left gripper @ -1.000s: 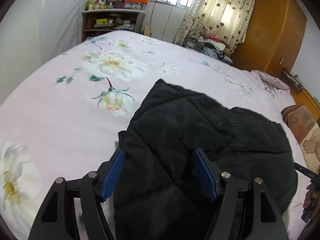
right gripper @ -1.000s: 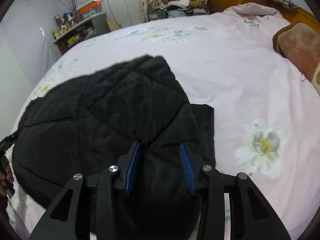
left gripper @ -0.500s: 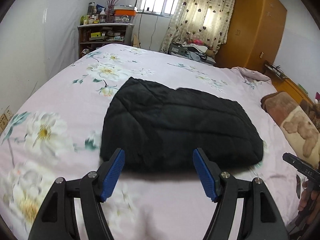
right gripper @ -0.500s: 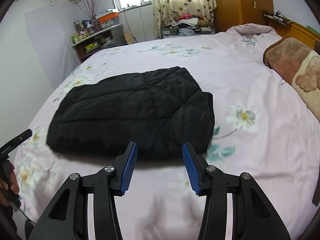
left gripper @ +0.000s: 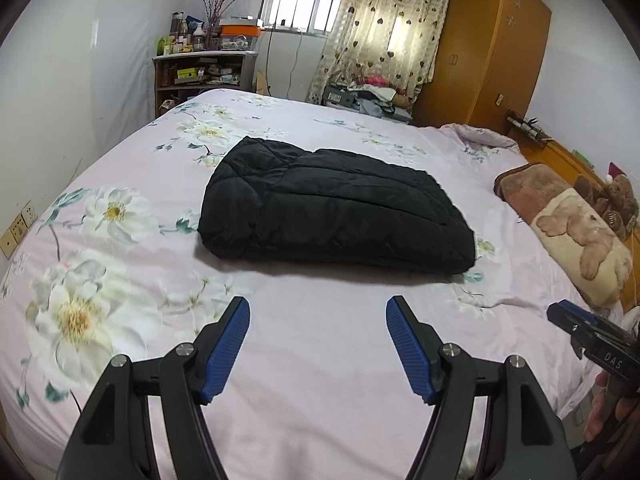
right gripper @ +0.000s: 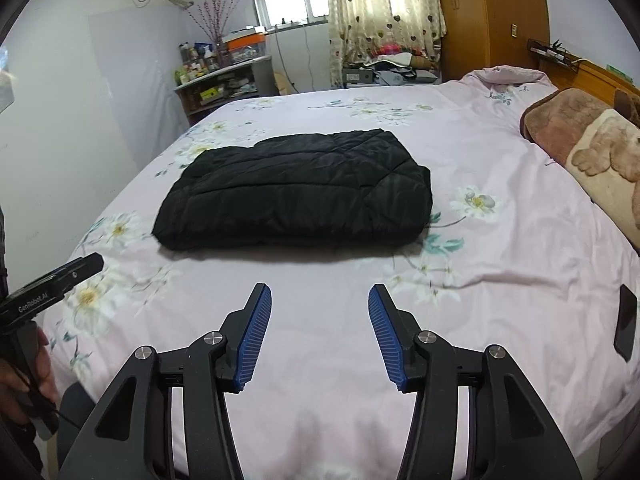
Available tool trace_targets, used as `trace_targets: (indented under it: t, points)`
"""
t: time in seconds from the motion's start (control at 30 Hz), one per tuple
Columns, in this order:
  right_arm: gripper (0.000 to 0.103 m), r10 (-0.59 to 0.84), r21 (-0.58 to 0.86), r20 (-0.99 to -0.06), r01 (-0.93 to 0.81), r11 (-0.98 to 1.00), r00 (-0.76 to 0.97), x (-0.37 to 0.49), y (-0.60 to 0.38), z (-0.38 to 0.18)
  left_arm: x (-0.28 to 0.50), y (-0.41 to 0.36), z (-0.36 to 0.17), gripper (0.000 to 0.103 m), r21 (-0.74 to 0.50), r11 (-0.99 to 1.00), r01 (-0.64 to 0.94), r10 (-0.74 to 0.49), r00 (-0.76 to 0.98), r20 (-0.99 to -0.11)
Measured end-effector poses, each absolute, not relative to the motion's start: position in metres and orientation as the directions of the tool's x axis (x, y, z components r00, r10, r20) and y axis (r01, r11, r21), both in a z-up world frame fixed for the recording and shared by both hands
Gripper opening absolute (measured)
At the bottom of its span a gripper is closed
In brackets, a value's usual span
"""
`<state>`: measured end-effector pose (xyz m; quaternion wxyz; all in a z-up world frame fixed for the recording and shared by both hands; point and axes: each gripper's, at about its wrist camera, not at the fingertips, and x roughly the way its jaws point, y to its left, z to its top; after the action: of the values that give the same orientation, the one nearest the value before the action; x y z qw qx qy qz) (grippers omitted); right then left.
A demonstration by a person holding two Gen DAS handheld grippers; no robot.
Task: Fold large clothes
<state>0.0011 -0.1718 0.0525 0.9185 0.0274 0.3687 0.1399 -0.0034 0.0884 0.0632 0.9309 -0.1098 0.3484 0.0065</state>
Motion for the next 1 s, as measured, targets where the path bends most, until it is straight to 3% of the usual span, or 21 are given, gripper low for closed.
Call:
trace_targets:
  t: [0.47,1.0]
  points:
    - [0.052,0.293,0.142,-0.666,-0.270,0.952,0.686,-0.034,-0.163,0.052,-0.041,0.063,0.054,0.072,-0.134,0.990,-0.046,-0.062,0.713,-0.699]
    - [0.052,0.286,0.114,-0.680,-0.288,0.951,0.675,-0.043,-0.156,0.048,-0.043,0.063,0.054,0.073,-0.155,0.984,-0.088,-0.051,0.696,-0.716]
